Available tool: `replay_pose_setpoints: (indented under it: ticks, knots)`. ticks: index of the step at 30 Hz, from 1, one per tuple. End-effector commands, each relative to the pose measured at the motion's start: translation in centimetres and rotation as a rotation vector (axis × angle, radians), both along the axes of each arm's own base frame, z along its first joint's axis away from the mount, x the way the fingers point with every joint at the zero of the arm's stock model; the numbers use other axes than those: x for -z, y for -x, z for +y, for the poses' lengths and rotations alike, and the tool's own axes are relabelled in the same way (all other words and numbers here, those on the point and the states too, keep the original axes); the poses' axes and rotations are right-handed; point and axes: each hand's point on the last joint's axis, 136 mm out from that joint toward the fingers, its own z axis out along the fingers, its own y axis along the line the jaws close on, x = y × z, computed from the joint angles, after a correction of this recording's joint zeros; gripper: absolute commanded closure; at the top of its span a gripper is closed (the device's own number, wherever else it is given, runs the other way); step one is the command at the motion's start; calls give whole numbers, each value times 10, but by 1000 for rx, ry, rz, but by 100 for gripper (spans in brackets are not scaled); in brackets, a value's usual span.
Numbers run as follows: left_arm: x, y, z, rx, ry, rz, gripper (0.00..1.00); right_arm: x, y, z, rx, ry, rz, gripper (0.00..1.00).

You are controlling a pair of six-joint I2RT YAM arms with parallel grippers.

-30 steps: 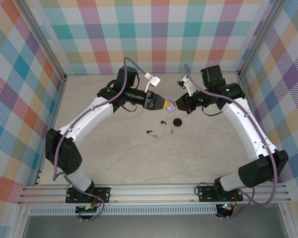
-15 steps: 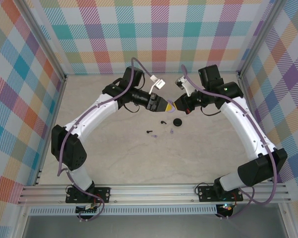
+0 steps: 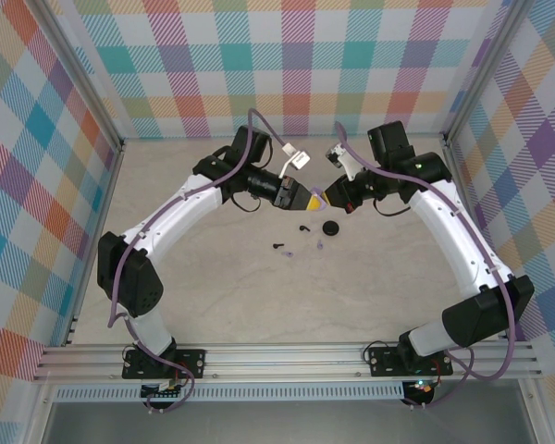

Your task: Insert the wireless bluetooth earbuds into the charging case

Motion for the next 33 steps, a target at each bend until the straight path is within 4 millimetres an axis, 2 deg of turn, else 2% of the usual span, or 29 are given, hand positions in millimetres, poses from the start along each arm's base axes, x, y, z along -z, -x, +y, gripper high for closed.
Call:
replay_pose_setpoints:
  ticks: [1, 7, 9, 13, 17, 23, 26, 30, 33]
  knots:
    - [-5, 4, -4, 21, 9, -28, 99, -11, 3, 5, -20, -17, -26, 93]
    - [0, -2, -1, -13, 0, -117, 100, -23, 7, 2, -9, -46, -65, 75]
    - [-2, -4, 0, -26, 32, -193, 100, -30, 8, -2, 5, -60, -83, 70]
    - [-7, 5, 5, 15, 132, -393, 100, -43, 13, -8, 15, -111, -103, 60]
    - [-3, 6, 9, 26, 131, -516, 100, -48, 14, -17, 46, -142, -113, 50]
    - [9, 1, 16, -31, 130, -657, 100, -28, 14, -24, 83, -144, -58, 46]
    - [9, 6, 18, -15, 151, -691, 100, -17, 14, -26, 108, -160, -30, 45]
    - [7, 12, 25, -67, 239, -791, 100, 3, 6, -38, 222, -165, 35, 46]
    - [14, 11, 28, -99, 262, -795, 100, 14, 8, -40, 244, -187, 114, 46]
